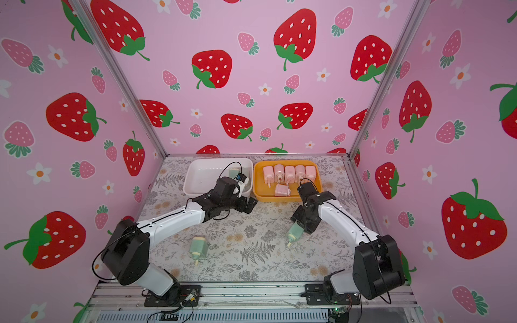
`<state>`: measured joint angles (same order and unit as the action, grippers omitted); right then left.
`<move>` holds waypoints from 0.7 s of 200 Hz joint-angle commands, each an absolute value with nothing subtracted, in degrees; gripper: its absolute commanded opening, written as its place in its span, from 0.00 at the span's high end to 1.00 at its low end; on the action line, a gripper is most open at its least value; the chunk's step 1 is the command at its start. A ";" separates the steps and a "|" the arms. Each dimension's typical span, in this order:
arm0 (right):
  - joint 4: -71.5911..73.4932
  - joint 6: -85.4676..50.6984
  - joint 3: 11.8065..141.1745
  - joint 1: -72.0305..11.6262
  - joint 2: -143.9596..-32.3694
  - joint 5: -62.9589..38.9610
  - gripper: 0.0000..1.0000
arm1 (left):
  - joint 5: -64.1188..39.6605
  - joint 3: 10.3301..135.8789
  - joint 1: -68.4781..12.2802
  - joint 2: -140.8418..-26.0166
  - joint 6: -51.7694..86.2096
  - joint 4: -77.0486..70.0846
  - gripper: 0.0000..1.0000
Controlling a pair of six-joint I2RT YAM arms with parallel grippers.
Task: Place the pencil sharpeners by color into the storage box
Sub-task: Pick up the pencil sharpener from the center of the board.
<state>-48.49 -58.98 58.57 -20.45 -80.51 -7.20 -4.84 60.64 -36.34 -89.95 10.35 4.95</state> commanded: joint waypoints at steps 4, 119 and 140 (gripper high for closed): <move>-41.52 -69.09 63.33 -23.68 -82.32 -7.51 1.00 | -5.49 59.54 -38.00 -85.90 7.56 3.91 0.00; -45.26 -87.84 67.39 -27.84 -85.11 -4.44 1.00 | -9.76 51.94 -49.73 -80.57 -15.57 -0.71 0.01; -45.18 -88.57 68.32 -28.56 -86.16 -4.84 1.00 | -10.68 51.84 -50.02 -81.63 -17.36 -1.68 0.01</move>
